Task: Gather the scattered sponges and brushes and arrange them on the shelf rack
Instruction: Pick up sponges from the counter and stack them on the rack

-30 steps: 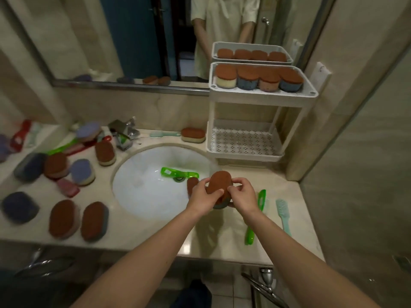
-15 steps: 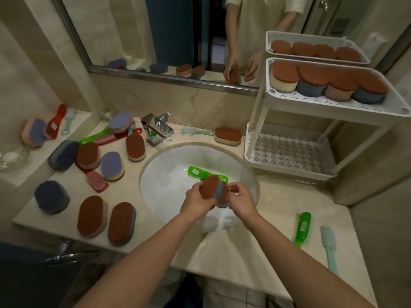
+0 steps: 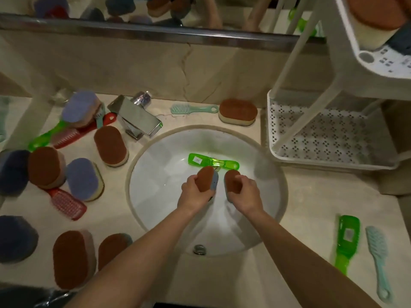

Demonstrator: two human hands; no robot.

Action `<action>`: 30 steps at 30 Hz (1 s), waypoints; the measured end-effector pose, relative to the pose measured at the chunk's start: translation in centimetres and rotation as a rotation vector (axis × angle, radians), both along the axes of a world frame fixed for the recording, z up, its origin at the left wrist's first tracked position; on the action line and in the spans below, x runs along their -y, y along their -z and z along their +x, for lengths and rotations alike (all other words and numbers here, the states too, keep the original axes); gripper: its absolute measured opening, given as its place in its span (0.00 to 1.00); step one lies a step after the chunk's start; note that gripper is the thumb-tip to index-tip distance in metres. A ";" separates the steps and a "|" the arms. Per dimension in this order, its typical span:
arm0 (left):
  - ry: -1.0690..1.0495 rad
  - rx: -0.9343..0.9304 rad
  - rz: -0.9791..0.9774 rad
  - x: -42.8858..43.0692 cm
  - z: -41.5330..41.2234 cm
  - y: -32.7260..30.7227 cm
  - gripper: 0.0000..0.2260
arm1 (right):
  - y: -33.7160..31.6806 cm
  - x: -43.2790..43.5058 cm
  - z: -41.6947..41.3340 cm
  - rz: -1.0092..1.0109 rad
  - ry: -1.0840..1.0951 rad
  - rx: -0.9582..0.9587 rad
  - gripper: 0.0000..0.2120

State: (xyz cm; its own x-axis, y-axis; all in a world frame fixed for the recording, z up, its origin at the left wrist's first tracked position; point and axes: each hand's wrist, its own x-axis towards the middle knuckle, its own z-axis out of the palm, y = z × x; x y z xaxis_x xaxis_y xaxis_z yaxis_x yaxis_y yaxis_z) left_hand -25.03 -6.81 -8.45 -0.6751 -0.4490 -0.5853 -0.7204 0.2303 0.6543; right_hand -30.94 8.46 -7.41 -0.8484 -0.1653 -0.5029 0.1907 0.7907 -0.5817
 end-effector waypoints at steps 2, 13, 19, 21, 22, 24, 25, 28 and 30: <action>0.007 0.011 0.011 0.3 -0.4 0.9 0.34 | 0.9 0.5 -0.2 0.040 -0.038 -0.018 0.27; 0.002 0.033 0.064 1.3 -1.7 3.5 0.31 | 4.7 1.8 -1.0 0.208 -0.102 -0.033 0.43; 0.013 0.050 0.077 1.2 -1.6 3.7 0.32 | 4.8 1.5 -1.1 0.265 -0.129 -0.014 0.44; 0.007 0.046 0.071 1.1 -1.4 3.5 0.31 | 4.6 1.3 -0.9 0.246 -0.121 0.009 0.44; 0.003 0.042 0.072 1.0 -1.3 3.4 0.31 | 4.5 1.2 -0.8 0.217 -0.100 0.019 0.43; -0.009 0.033 0.083 0.7 -1.0 3.0 0.30 | 4.0 1.1 -0.5 0.110 0.003 0.051 0.39; -0.020 0.028 0.090 0.5 -0.9 2.7 0.30 | 3.6 1.2 -0.5 0.039 0.088 0.080 0.35; -0.061 0.027 0.112 -0.3 -0.8 1.7 0.31 | 1.5 1.6 -0.3 -0.202 0.346 0.220 0.27; -0.079 0.020 0.155 -1.1 -0.6 0.4 0.34 | -0.1 1.5 -0.1 -0.332 0.404 0.277 0.25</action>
